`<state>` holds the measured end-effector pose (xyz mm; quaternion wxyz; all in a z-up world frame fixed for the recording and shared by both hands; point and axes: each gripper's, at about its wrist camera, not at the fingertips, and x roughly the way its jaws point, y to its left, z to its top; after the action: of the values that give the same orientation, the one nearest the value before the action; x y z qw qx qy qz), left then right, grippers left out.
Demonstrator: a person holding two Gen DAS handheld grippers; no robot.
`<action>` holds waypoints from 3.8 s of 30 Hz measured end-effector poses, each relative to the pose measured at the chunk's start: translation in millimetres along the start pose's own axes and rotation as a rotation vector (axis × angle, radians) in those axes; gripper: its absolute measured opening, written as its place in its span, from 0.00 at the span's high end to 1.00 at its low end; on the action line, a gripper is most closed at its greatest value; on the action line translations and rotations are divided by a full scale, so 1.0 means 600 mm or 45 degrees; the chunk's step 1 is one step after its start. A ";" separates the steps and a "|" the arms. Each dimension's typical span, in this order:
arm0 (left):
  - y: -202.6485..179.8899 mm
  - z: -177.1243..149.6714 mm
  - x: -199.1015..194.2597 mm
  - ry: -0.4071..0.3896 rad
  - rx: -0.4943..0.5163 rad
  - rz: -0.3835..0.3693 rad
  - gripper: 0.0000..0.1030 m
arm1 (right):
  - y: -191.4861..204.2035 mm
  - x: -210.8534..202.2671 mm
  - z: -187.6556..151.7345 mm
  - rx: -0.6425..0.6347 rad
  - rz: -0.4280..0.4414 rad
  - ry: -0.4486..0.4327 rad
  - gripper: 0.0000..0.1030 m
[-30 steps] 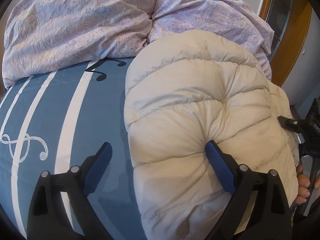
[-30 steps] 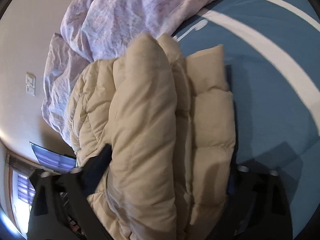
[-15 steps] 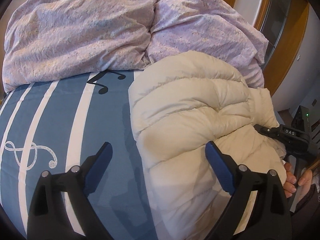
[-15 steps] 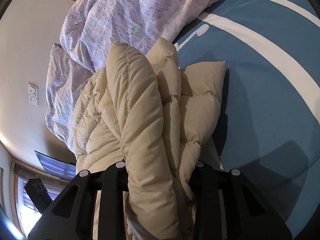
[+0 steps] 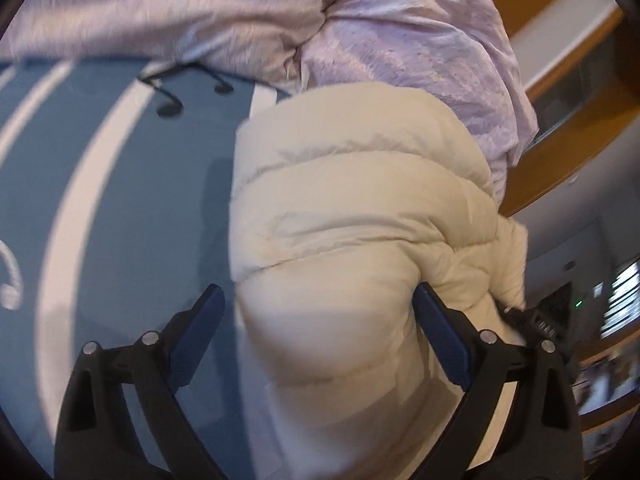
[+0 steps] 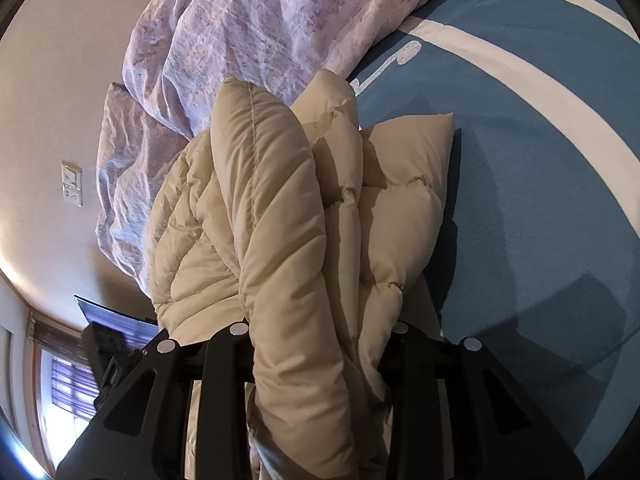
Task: Fold large clothes
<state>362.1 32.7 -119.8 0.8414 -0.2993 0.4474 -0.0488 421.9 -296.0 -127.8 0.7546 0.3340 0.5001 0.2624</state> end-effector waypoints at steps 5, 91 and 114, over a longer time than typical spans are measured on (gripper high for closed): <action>0.005 0.001 0.025 0.034 -0.068 -0.117 0.15 | -0.004 0.002 0.002 0.008 0.027 0.015 0.69; 0.101 0.089 -0.004 -0.451 0.407 0.736 0.11 | 0.273 0.286 -0.054 -0.746 -0.465 -0.168 0.38; 0.133 0.103 0.003 -0.414 0.337 0.723 0.02 | 0.272 0.298 -0.043 -0.726 -0.473 -0.172 0.30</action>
<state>396.8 125.9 -138.6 0.9131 -0.0552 0.3628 0.1777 452.3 -55.0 -113.4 0.8839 0.0298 0.4079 0.2270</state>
